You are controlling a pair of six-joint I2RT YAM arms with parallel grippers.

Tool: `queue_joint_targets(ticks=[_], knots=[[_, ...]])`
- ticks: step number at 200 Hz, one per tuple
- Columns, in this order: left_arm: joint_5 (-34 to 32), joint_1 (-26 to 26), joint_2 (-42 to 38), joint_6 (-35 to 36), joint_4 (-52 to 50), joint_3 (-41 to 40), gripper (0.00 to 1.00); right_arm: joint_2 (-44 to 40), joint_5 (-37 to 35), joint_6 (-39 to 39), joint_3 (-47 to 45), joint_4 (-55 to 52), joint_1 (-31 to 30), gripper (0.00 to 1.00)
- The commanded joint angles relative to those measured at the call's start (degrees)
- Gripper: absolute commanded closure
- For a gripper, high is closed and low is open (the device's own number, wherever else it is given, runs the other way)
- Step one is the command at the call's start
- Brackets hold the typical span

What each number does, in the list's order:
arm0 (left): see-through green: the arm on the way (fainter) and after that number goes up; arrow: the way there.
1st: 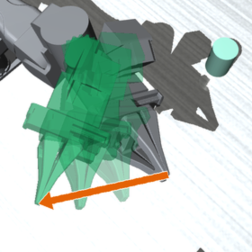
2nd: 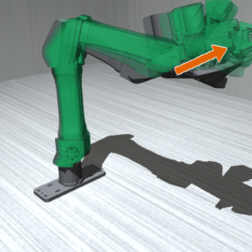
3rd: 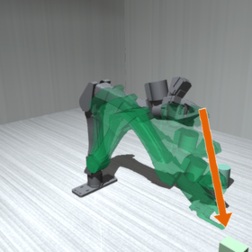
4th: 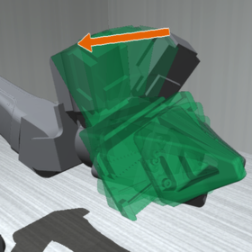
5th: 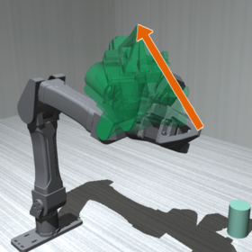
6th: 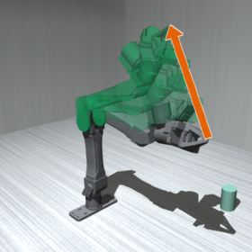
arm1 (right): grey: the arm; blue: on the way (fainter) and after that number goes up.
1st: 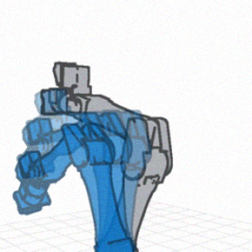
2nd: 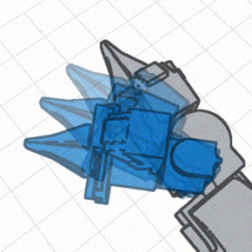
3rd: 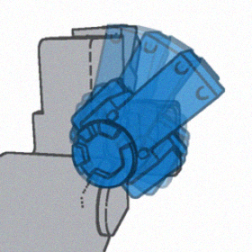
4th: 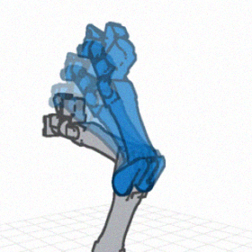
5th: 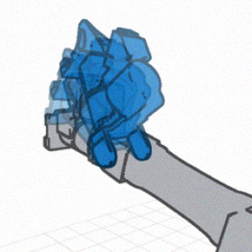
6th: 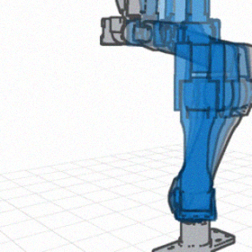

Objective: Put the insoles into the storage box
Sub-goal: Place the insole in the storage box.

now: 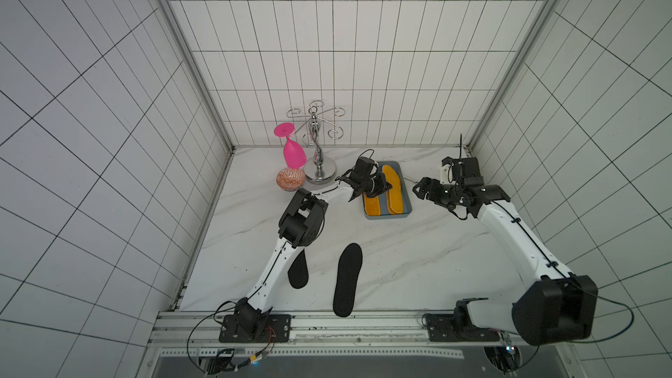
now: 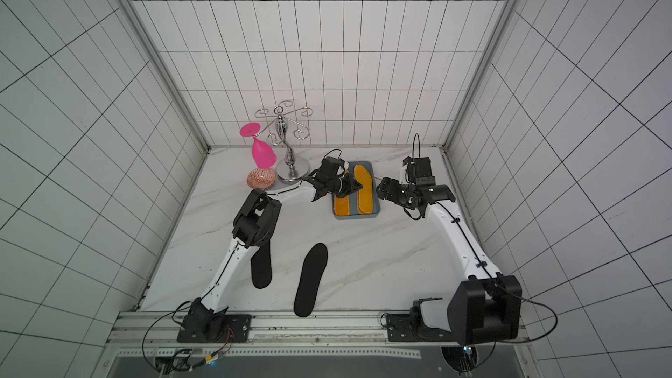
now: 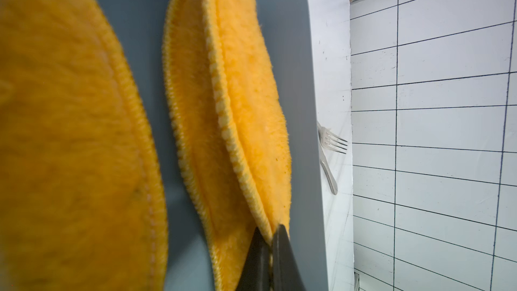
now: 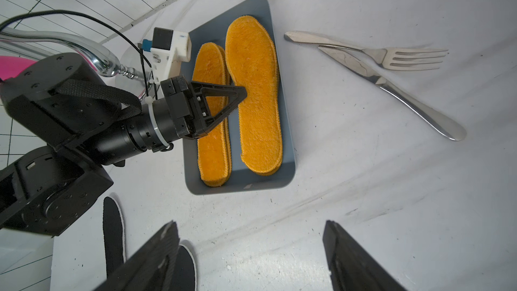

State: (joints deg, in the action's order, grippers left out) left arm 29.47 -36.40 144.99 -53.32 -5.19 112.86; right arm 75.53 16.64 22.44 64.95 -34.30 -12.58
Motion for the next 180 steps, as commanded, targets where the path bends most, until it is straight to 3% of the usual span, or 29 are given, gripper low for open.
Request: queue_joint_targets(ticks=[1, 35, 100, 180], knots=[[0.81, -0.29, 2.32, 2.14, -2.89, 2.35, 1.00, 0.84, 0.93, -0.98, 1.63, 0.19, 0.60, 0.16], [0.39, -0.34, 2.63, 3.43, -5.51, 3.46, 0.98, 1.19, 1.29, -0.99, 1.59, 0.28, 0.59, 0.16], [-0.76, -0.21, -1.34, 5.26, -9.40, 4.12, 0.55, 1.11, 1.28, -0.47, 1.65, 0.29, 0.54, 0.16], [-1.69, 0.00, -13.83, 10.62, -16.03, 0.57, 0.47, 1.38, 1.63, -0.02, 1.67, 0.73, 0.54, 0.16]])
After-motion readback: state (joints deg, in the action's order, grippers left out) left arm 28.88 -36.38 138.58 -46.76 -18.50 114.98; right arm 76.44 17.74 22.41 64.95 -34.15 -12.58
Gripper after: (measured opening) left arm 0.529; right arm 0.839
